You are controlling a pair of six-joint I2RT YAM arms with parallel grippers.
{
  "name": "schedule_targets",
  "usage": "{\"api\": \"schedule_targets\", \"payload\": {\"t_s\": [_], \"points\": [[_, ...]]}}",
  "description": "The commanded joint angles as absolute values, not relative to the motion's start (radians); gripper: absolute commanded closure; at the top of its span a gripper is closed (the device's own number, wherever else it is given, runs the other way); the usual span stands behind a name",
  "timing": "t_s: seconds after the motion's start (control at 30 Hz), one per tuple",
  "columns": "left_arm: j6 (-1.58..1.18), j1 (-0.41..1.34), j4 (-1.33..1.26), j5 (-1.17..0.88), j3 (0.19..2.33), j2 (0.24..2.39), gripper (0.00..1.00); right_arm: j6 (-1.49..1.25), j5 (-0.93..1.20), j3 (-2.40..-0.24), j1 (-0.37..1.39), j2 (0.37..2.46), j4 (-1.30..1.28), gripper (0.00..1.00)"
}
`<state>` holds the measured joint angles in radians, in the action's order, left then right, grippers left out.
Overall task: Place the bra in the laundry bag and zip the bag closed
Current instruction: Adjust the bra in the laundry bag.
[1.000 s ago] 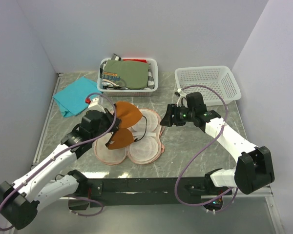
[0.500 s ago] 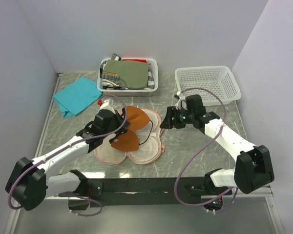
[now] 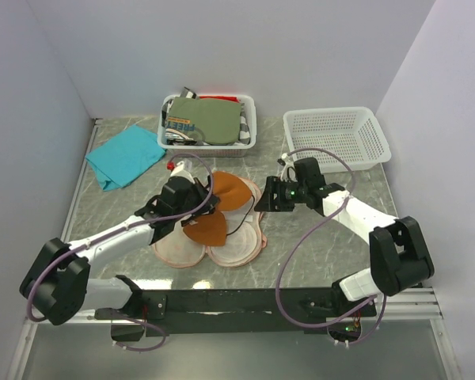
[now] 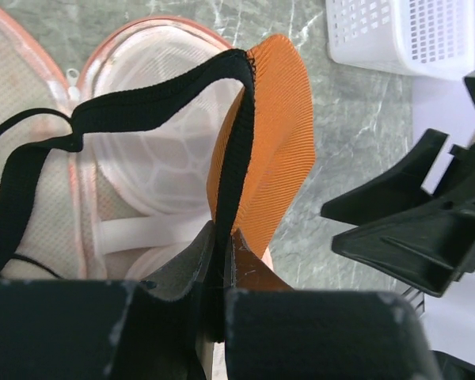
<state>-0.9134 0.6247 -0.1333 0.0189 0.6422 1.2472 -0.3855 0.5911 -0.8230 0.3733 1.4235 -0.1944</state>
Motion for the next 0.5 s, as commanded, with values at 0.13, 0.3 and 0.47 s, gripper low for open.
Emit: {"api": "schedule_targets", "payload": {"t_s": [0.13, 0.3, 0.47], "points": [[-0.937, 0.630, -0.219, -0.005, 0.715, 1.391, 0.90, -0.422, 0.621, -0.850, 0.380, 1.494, -0.089, 0.35], [-0.911, 0.630, -0.199, 0.032, 0.759, 1.485, 0.89, -0.410, 0.618, -0.850, 0.383, 1.493, -0.100, 0.35], [-0.894, 0.629, -0.204, 0.055, 0.793, 1.562, 0.83, -0.405, 0.617, -0.831, 0.385, 1.483, -0.103, 0.35]]}}
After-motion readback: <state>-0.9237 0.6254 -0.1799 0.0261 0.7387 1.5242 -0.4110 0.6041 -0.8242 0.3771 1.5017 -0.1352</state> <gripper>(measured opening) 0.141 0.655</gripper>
